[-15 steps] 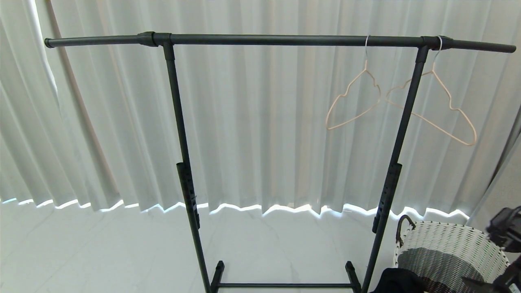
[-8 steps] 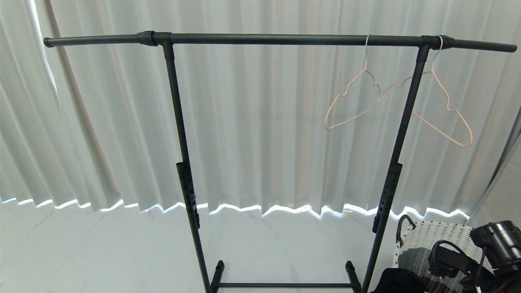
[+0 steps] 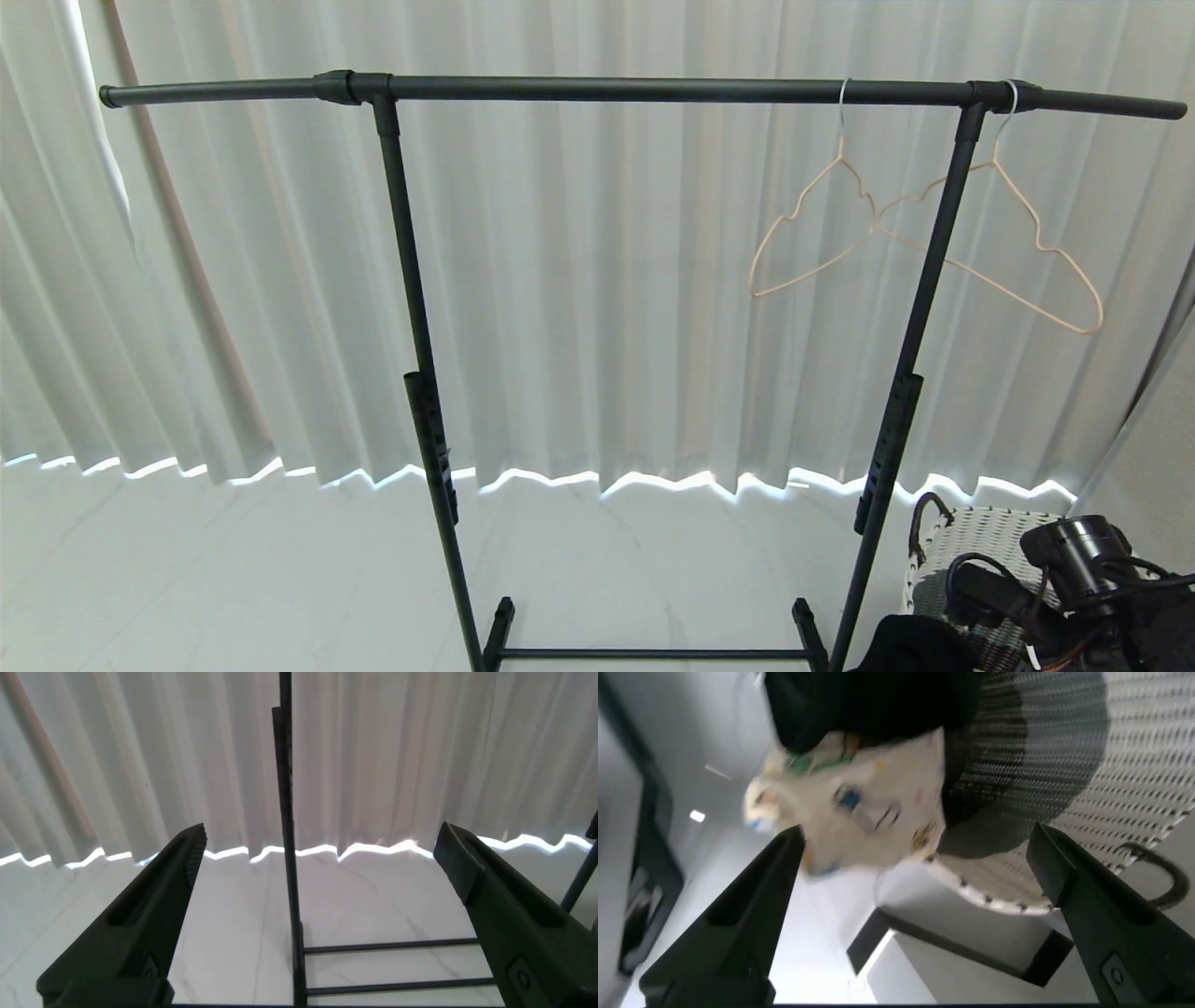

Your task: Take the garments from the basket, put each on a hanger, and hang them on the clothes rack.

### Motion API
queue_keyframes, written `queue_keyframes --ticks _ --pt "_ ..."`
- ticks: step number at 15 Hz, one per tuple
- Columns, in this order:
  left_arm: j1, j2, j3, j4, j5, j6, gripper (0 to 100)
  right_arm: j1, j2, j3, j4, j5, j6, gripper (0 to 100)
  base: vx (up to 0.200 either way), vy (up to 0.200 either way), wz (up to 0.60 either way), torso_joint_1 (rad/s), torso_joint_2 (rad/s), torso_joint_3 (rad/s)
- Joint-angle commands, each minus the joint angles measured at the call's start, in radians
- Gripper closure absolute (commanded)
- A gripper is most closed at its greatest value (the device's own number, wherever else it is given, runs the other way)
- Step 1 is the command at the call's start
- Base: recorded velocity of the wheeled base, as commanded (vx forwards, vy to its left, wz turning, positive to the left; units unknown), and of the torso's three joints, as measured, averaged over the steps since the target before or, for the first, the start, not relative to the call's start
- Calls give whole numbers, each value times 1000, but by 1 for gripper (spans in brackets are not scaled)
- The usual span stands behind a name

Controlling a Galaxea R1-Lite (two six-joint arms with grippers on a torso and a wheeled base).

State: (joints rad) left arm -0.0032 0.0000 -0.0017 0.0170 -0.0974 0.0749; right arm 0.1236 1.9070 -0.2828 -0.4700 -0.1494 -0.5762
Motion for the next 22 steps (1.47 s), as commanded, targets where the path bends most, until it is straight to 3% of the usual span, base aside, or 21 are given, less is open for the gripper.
queue_keyframes --ticks 1,8,9,14,16,20,22 --pt "0 0 0 0 -1 0 0 1 78 -4 -39 -15 -1 0 0 0 0 0 0 0" --pt "0 2 0 0 1 0 0 -2 99 1 -79 -59 4 0 0 0 0 0 0 0" --pt "0 2 0 0 -1 0 0 -4 98 4 -79 -59 13 100 0 0 0 0 0 0" --pt "0 2 0 0 -1 2 0 -15 -79 77 -75 -65 42 100 0 0 0 0 0 0" --pt "0 2 0 0 -1 2 0 -21 -235 65 27 -75 55 100 0 0 0 0 0 0" --pt "0 2 0 1 -1 2 0 -12 -669 -269 775 -68 56 100 -200 0 0 5 4 -2" --pt "0 2 0 1 -1 2 0 -9 -787 -417 993 -67 56 100 -200 0 0 -5 2 7"
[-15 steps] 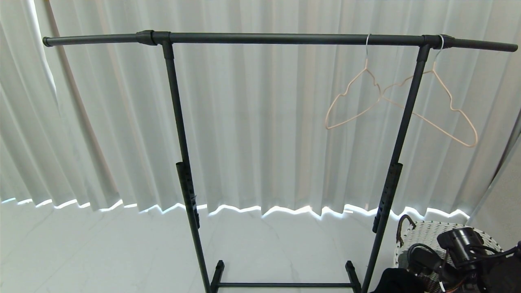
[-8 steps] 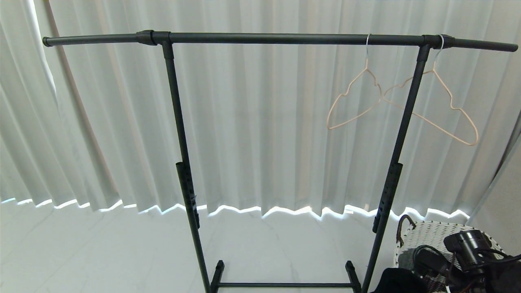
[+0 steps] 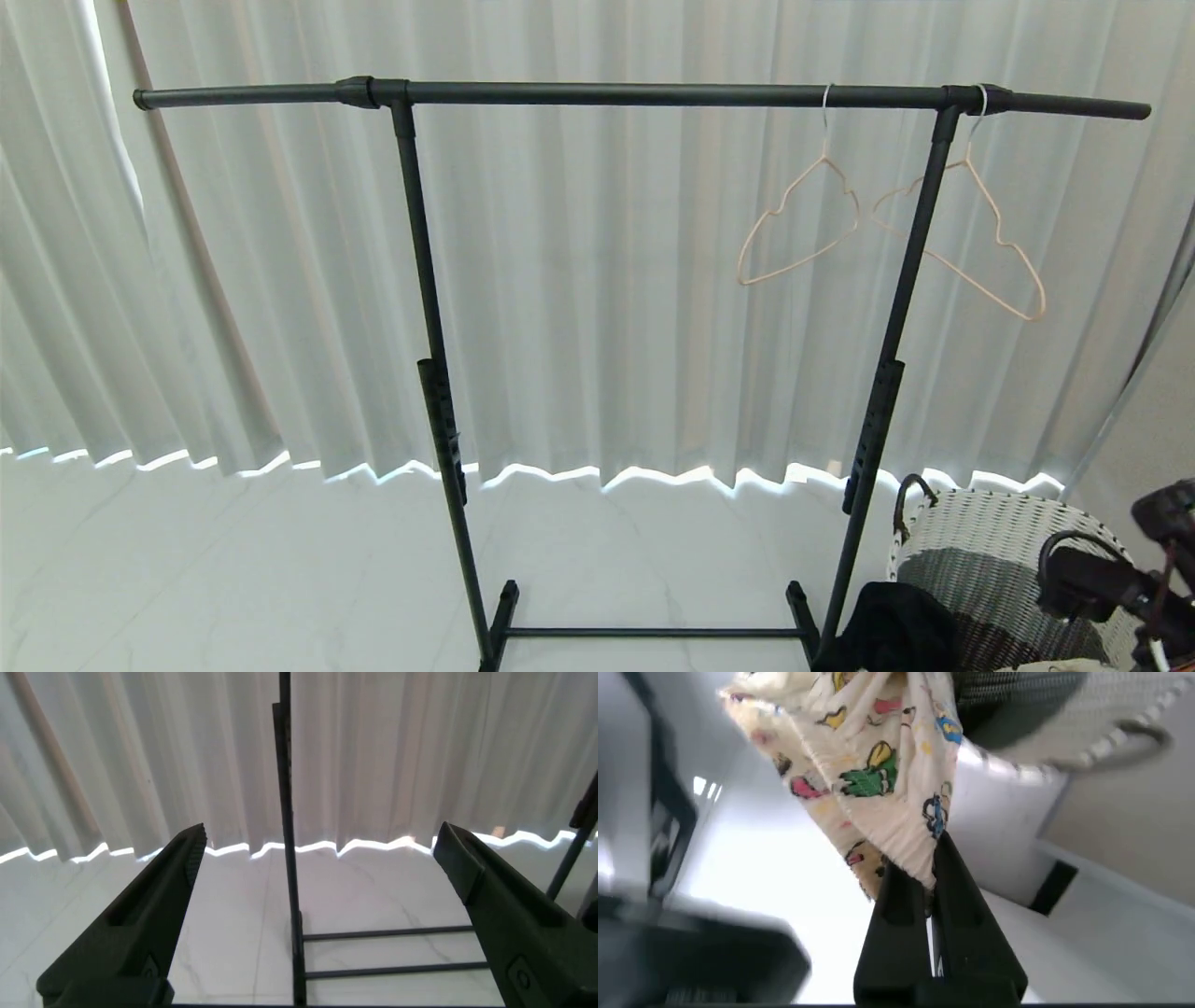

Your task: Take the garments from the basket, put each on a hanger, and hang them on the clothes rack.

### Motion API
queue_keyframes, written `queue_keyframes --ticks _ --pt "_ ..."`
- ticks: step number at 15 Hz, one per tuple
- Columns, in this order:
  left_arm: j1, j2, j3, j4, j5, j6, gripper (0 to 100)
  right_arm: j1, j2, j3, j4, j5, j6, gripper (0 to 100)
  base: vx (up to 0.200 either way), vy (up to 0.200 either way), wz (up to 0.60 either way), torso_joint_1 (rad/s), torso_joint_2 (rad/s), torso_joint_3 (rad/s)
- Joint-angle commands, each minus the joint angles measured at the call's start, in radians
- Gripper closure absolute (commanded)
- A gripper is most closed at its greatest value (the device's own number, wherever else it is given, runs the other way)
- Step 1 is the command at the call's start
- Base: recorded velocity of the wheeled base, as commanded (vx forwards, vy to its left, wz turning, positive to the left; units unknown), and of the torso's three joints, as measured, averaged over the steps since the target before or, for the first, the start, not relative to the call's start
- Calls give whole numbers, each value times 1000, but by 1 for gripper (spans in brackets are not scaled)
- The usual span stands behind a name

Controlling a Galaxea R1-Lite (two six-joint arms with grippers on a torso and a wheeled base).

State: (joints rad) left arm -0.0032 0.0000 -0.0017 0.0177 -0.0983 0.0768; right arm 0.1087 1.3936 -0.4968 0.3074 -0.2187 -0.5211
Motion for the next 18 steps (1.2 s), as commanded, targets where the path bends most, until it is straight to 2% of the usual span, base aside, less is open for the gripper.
queue_keyframes --ticks 1,4,5,6,7,11,14,16,18 --pt "0 2 0 1 0 0 0 6 -312 -267 298 2 1 100 -200 0 0 2 2 -2" --pt "0 0 0 -1 2 0 0 35 -332 -431 415 4 3 100 -200 0 0 2 2 4" --pt "0 2 0 -1 0 0 0 37 -332 -434 417 4 3 100 -200 0 0 2 -7 7" --pt "0 2 0 -1 0 11 0 97 -300 -543 464 4 7 100 0 0 0 0 0 0" --pt "0 2 0 -1 0 15 0 154 -271 -609 499 4 27 100 0 0 0 0 0 0" --pt "0 2 0 1 0 15 0 425 -102 -829 591 2 268 100 0 0 0 0 0 0" --pt "0 2 0 1 0 14 0 575 58 -947 595 4 451 100 0 0 0 0 0 0" --pt "0 0 2 -5 0 14 0 602 140 -990 587 6 497 100 0 0 0 0 0 0" --pt "-6 12 -40 -30 -15 24 0 602 176 -994 561 32 498 100 0 0 0 0 0 0"
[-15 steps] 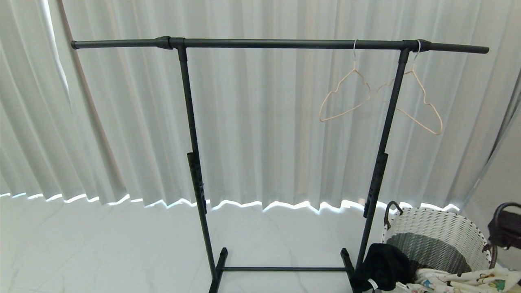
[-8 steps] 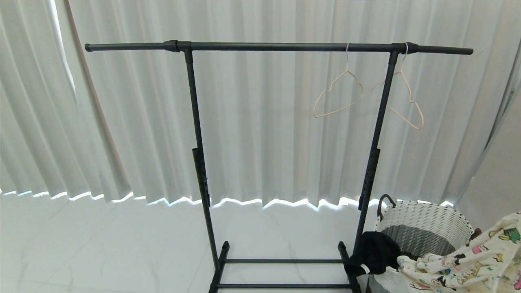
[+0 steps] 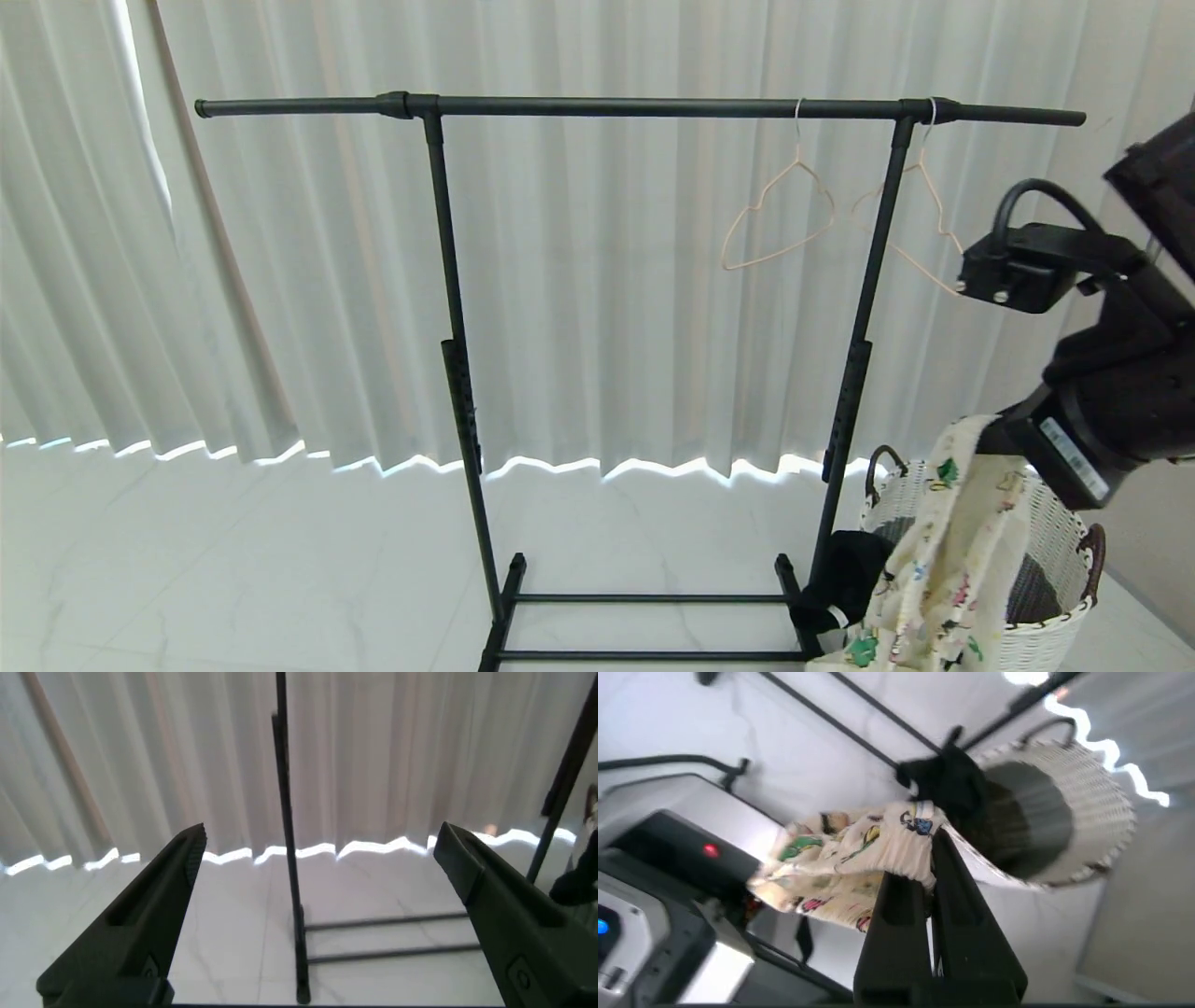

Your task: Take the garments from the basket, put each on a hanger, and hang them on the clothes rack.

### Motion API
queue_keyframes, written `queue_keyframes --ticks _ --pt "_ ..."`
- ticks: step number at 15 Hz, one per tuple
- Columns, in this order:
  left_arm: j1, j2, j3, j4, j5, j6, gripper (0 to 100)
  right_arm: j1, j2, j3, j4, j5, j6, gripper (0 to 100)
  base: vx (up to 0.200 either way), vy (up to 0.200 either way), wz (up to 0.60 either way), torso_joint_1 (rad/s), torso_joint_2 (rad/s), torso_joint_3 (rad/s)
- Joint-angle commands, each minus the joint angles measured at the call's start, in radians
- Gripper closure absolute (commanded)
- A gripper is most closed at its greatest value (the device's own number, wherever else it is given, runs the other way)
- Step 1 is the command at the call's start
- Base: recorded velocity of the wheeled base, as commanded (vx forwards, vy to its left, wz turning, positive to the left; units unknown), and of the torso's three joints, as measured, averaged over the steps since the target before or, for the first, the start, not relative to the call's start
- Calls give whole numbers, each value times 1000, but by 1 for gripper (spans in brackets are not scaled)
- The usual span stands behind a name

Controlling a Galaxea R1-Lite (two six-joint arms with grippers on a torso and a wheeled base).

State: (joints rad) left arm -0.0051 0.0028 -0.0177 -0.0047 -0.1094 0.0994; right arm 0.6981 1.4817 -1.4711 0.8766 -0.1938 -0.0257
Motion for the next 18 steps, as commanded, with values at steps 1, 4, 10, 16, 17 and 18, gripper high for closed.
queue_keyframes --ticks 1,4,10,16,17,18 --pt "-32 137 -151 -12 -26 -29 0 20 111 -20 -41 39 1 100 0 0 0 0 0 0" --pt "-58 402 -326 -14 -47 -26 0 54 157 -20 -91 53 3 100 0 0 0 0 0 0" --pt "-294 993 -630 -14 -141 -116 0 152 224 -26 -240 47 67 100 0 0 0 0 0 0" --pt "-489 1343 -766 -15 -102 -167 0 155 285 -141 -251 45 89 100 0 0 0 0 0 0" --pt "-518 1369 -771 -20 -102 -168 0 155 295 -160 -251 45 89 100 0 0 0 0 0 0" --pt "-549 1389 -766 -51 -102 -173 0 153 298 -172 -251 47 89 100 0 0 0 0 0 0"
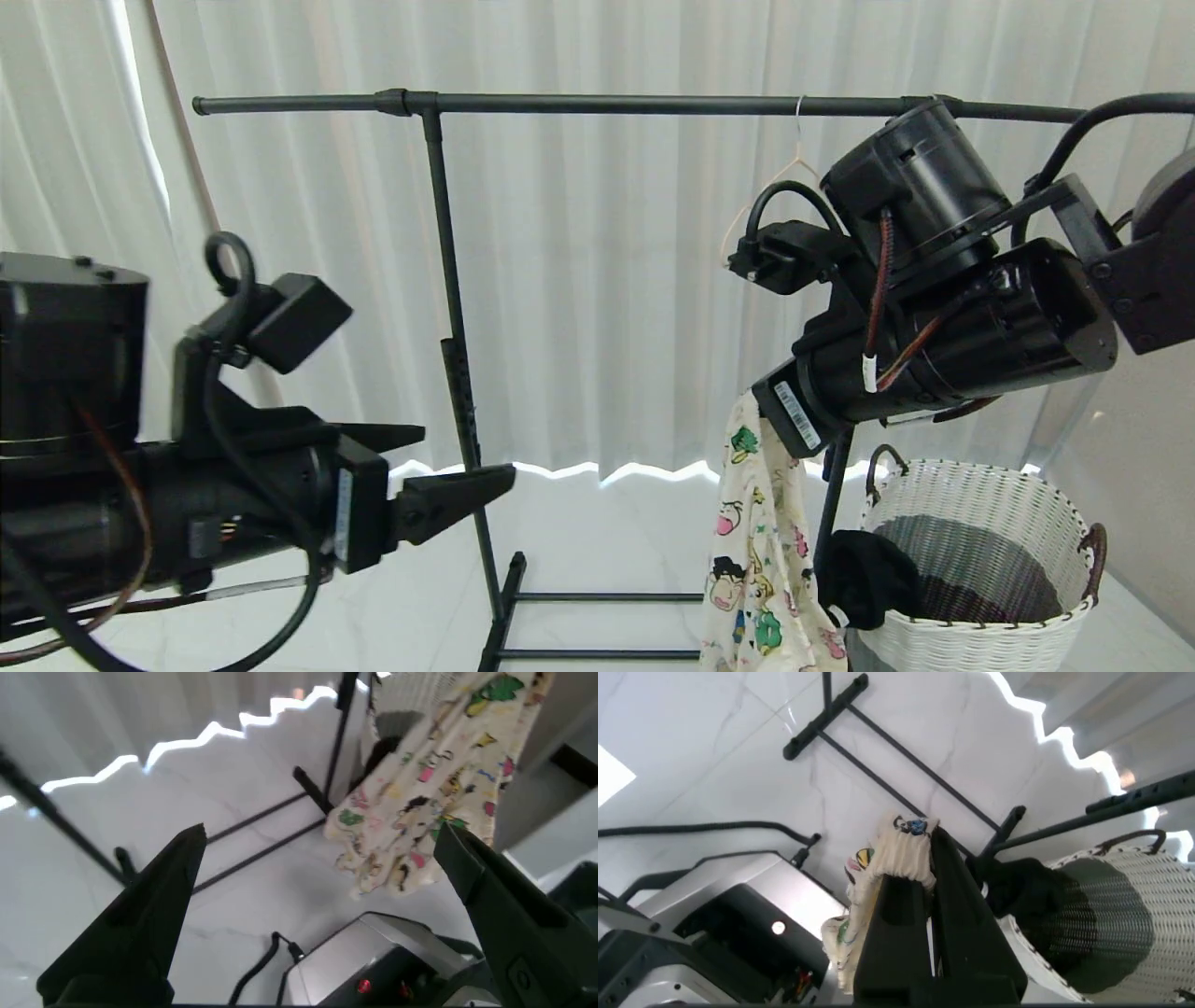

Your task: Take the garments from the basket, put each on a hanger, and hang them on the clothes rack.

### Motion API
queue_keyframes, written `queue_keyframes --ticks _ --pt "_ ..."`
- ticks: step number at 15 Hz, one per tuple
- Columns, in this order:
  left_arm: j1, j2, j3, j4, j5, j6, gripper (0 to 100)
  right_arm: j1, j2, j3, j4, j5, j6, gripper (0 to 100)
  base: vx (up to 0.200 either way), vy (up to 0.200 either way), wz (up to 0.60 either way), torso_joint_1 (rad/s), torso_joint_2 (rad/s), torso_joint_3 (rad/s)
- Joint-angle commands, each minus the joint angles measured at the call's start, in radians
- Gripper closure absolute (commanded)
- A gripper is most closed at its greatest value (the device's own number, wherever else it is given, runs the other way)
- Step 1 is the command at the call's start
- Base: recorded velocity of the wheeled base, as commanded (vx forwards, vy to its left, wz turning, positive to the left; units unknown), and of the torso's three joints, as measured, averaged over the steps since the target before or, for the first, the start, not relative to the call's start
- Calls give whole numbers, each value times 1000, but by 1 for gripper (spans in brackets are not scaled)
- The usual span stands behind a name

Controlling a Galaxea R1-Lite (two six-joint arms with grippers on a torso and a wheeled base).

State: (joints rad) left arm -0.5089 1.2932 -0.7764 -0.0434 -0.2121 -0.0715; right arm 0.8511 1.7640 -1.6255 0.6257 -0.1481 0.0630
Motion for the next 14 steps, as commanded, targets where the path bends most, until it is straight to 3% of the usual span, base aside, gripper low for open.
queue_keyframes --ticks 1,5,9,14 --pt "-76 118 -4 -35 2 -13 0 2 23 -23 -1 2 0 100 0 0 0 0 0 0" --pt "-172 224 -1 -148 2 -47 0 42 38 -37 -21 2 -2 100 0 0 0 0 0 0" --pt "-250 259 5 -191 2 -96 0 92 61 -86 -21 1 0 100 0 0 0 0 0 0" --pt "-249 319 5 -323 5 -185 0 125 74 -106 -20 1 -2 100 0 0 0 0 0 0"
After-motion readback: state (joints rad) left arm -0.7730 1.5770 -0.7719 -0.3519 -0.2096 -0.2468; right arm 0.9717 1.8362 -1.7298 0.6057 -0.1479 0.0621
